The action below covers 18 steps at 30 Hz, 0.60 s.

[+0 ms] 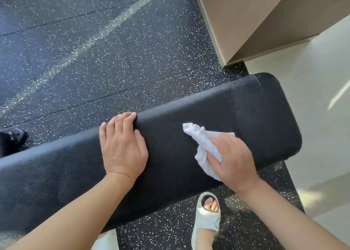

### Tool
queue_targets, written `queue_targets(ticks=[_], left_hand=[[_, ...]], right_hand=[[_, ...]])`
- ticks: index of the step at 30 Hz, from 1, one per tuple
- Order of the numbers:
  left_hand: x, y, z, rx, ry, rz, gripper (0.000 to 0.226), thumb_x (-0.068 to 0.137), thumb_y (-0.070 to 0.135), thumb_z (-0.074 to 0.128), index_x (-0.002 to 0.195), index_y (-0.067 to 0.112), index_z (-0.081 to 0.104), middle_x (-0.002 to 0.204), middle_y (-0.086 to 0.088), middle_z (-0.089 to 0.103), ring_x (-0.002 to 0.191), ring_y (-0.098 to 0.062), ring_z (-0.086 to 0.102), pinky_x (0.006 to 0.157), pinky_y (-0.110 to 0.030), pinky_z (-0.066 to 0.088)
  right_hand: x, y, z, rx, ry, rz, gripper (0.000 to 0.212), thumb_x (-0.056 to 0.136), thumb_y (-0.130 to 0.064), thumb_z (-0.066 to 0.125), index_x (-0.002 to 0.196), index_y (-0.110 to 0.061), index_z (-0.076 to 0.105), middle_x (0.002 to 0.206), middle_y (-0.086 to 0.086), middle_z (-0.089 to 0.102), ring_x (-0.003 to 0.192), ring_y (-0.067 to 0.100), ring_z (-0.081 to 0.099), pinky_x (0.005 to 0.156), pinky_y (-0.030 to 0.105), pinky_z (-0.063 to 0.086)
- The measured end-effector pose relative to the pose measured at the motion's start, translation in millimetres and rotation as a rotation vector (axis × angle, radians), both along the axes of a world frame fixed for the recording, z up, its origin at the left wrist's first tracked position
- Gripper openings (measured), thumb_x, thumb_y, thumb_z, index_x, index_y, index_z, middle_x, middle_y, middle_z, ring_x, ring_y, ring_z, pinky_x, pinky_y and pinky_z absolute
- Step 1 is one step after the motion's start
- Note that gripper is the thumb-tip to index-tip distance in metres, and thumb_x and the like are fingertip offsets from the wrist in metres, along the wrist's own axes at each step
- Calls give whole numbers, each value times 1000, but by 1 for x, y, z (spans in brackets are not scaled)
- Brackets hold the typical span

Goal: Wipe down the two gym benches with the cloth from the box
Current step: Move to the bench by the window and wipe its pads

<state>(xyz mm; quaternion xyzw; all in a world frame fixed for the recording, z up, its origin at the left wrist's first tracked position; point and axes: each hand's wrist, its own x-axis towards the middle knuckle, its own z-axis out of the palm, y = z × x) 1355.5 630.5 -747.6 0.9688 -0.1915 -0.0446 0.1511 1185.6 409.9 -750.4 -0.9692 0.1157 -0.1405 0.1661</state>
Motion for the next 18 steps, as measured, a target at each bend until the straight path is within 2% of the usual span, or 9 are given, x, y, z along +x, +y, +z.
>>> queue_targets(ticks=[2, 6, 11, 14, 18], left_hand=[[1, 0, -1, 3, 0, -2, 45, 96, 25, 44, 138, 15, 55, 143, -3, 58, 136, -32, 48, 126, -51, 22], [0, 1, 0, 4, 4, -2, 45, 96, 25, 43, 138, 14, 55, 142, -4, 58, 135, -32, 48, 126, -52, 23], [-1, -2, 1, 14, 2, 7, 46, 96, 25, 40, 138, 14, 55, 142, -5, 58, 135, -33, 48, 125, -52, 23], [-1, -1, 1, 17, 6, 3, 46, 97, 25, 40, 139, 13, 55, 143, -6, 58, 135, -34, 47, 125, -53, 23], [-1, -1, 0, 13, 10, 4, 46, 97, 25, 41, 140, 14, 53, 143, -6, 57, 135, -33, 46, 125, -53, 22]], right_hand=[[17, -20, -1, 13, 46, -93, 14, 94, -22, 61, 96, -9, 66, 83, 2, 56, 73, 26, 51, 62, 44, 45], [110, -16, 6, 87, 54, -320, 16, 94, -27, 59, 97, -11, 57, 89, 4, 58, 79, 28, 53, 70, 40, 40], [195, 35, 8, 63, 129, -234, 16, 99, -31, 54, 104, -17, 56, 102, 3, 63, 91, 28, 60, 75, 42, 42], [178, 55, 10, 80, 121, -152, 17, 97, -32, 57, 102, -16, 56, 99, 2, 61, 89, 27, 58, 75, 41, 40], [80, 56, 10, 99, 4, -10, 22, 92, -24, 62, 111, -13, 61, 93, 4, 62, 82, 30, 58, 67, 42, 44]])
